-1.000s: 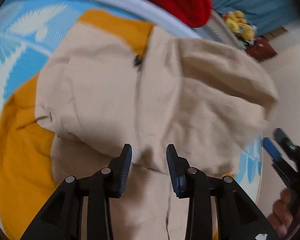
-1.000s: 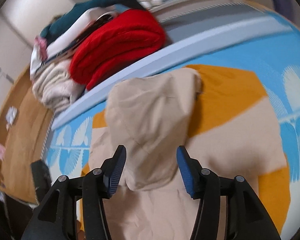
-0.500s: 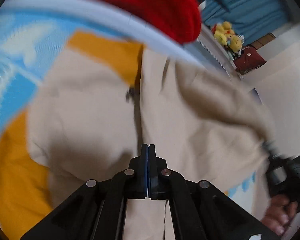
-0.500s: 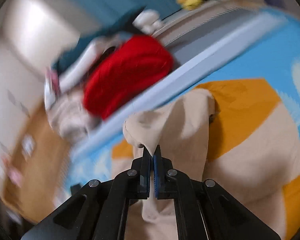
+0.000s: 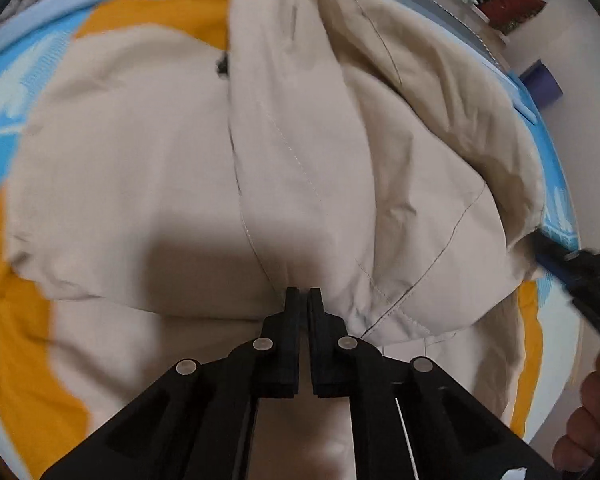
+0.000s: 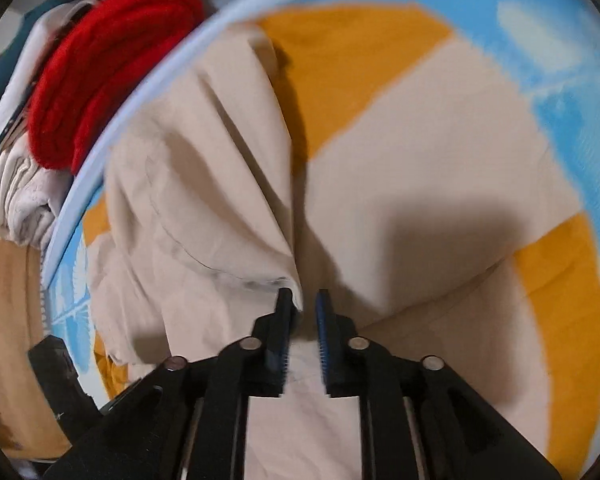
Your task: Fold large clothes
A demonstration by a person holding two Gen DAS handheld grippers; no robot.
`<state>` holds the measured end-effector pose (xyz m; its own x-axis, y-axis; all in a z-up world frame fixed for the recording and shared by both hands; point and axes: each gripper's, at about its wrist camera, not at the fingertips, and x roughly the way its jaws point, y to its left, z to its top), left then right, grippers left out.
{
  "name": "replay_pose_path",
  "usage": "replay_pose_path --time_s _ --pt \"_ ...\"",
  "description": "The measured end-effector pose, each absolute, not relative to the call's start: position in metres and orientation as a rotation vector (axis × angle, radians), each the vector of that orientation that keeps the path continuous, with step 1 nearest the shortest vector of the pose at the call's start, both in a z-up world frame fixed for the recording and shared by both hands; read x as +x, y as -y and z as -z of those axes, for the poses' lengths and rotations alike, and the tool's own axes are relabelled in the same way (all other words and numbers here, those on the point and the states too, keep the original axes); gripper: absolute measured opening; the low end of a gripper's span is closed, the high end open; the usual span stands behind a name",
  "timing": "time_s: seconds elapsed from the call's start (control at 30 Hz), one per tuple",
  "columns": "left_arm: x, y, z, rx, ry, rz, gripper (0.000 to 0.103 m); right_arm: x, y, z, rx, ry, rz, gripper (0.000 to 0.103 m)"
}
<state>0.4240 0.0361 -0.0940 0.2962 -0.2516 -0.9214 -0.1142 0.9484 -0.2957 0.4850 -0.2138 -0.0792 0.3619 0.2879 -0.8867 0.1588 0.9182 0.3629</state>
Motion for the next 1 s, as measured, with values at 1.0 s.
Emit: replay_pose_path --time_s 1.0 --pt "0.083 -0.05 -0.062 -0.243 -0.913 -0.047 0.011 0.206 0.259 -0.119 0.058 -0.7 -0.182 0.041"
